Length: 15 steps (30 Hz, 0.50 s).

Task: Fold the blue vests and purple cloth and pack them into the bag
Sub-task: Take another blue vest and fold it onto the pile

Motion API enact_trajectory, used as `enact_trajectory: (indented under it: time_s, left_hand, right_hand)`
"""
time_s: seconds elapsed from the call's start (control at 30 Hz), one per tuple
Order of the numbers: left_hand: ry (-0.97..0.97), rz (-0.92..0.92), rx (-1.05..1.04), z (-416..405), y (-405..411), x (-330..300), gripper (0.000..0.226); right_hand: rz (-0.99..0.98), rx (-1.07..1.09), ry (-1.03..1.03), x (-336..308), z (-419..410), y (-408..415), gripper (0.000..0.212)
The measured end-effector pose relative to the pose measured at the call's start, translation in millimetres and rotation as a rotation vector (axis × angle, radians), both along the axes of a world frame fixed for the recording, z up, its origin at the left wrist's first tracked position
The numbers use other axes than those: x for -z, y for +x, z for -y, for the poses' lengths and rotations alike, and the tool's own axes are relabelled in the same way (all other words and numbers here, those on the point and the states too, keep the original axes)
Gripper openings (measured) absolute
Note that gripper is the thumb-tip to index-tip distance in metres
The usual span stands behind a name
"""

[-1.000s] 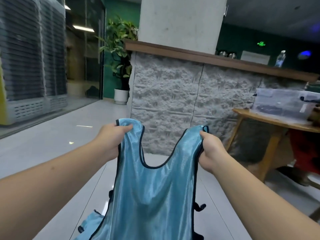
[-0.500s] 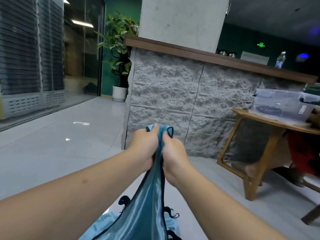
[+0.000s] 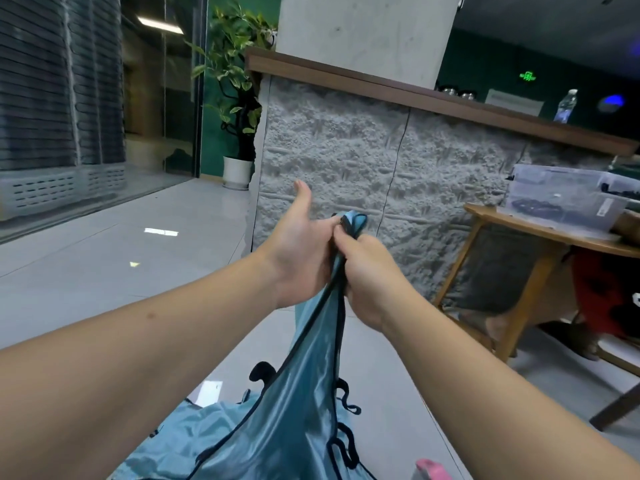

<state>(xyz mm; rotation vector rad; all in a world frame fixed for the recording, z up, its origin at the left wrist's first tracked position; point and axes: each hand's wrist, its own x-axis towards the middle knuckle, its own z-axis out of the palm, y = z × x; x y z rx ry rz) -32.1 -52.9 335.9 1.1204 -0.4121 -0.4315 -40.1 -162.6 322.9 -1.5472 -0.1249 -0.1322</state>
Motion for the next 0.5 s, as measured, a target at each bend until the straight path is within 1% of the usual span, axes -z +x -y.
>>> enact_trajectory:
  time_s: [0.07, 0.1, 0.13, 0.2, 0.23, 0.27, 0.3, 0.37, 0.4, 0.47, 0.5]
  left_hand:
    - [0.015, 0.069, 0.022, -2.2, -2.4, -3.9, 0.105]
    - [0.017, 0.087, -0.034, -1.9, -3.4, -5.8, 0.094]
    - [0.004, 0.114, -0.122, -0.9, -3.9, -6.7, 0.078]
    - [0.011, 0.175, -0.388, -4.0, 4.3, -1.0, 0.034]
    - [0.083, 0.206, -0.542, -8.9, 10.1, 5.2, 0.025]
    - [0.178, 0.217, -0.632, -13.9, 17.0, 13.0, 0.034]
    - [0.270, 0.198, -0.637, -18.9, 23.3, 22.1, 0.048]
    - [0.459, 0.105, -0.528, -25.9, 27.0, 38.2, 0.072]
    - [0.514, 0.048, -0.476, -29.3, 25.1, 44.4, 0.083]
    - [0.531, -0.068, -0.430, -39.9, 30.7, 60.1, 0.103]
    - [0.511, -0.107, -0.407, -44.0, 34.1, 68.1, 0.107]
  right_hand:
    - [0.008, 0.054, 0.027, -8.3, 6.5, 1.8, 0.027]
    - [0.011, 0.049, 0.055, -14.4, 10.6, 1.6, 0.026]
    - [0.014, 0.036, 0.092, -19.7, 14.8, 1.6, 0.027]
    - [0.023, 0.024, 0.166, -29.4, 24.5, 0.9, 0.029]
    - [0.024, 0.017, 0.196, -33.7, 28.6, 0.1, 0.030]
    - [0.022, 0.001, 0.222, -36.9, 32.4, -0.3, 0.031]
    - [0.015, -0.018, 0.243, -39.0, 35.8, -1.2, 0.032]
    - [-0.004, -0.063, 0.280, -42.0, 42.3, -3.1, 0.035]
    - [-0.012, -0.083, 0.302, -43.0, 44.5, -3.8, 0.035]
    - [-0.017, -0.109, 0.348, -44.9, 48.4, -4.7, 0.037]
    - [-0.019, -0.117, 0.371, -45.8, 49.7, -5.1, 0.037]
